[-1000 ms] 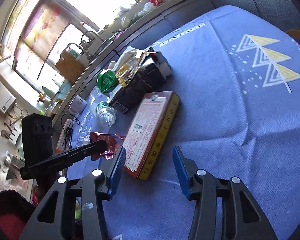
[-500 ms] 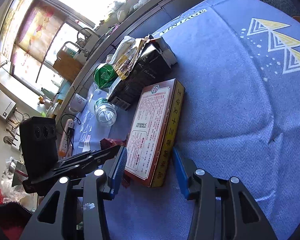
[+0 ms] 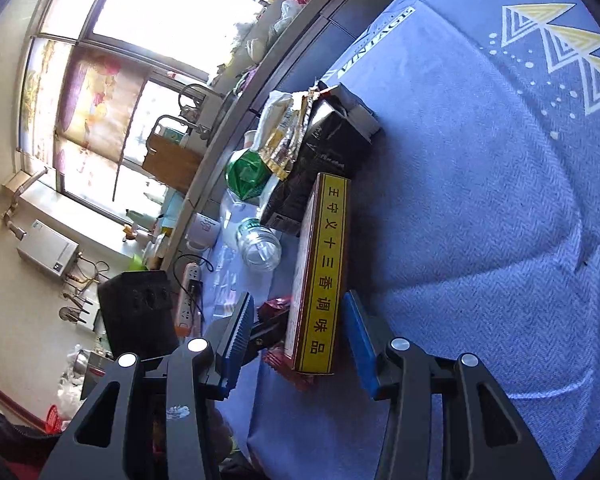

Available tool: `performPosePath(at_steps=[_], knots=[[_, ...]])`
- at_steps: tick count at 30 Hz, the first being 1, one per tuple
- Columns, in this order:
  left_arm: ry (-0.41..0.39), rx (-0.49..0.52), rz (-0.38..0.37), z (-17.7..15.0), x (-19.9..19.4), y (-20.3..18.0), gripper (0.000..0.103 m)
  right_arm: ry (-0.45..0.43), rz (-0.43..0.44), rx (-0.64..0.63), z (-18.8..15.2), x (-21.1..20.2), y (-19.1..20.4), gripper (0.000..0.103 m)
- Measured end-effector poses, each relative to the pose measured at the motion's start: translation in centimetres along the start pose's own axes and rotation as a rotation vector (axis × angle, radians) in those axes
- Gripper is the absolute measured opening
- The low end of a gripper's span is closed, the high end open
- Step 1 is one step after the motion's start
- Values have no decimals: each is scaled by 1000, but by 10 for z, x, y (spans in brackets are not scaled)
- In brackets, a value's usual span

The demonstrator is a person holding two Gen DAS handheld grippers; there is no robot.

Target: Collect trash

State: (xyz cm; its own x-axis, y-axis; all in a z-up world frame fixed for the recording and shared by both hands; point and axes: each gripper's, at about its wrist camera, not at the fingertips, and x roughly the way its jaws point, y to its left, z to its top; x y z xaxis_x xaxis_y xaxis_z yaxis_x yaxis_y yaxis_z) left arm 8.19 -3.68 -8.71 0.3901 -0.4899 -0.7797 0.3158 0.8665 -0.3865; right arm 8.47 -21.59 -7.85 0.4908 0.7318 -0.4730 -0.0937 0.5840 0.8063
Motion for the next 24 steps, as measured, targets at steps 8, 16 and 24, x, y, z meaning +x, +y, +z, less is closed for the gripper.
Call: performPosePath(at_steps=[8, 16, 24], knots=[[-2, -17, -3, -1, -3, 5, 11, -35, 95, -23, -3, -7, 10, 47], [-5, -28, 10, -2, -6, 8, 9, -13, 238, 95, 2, 0, -2, 47], [-5, -35, 18, -4, -10, 10, 10, 87, 156, 52, -12, 34, 16, 47]])
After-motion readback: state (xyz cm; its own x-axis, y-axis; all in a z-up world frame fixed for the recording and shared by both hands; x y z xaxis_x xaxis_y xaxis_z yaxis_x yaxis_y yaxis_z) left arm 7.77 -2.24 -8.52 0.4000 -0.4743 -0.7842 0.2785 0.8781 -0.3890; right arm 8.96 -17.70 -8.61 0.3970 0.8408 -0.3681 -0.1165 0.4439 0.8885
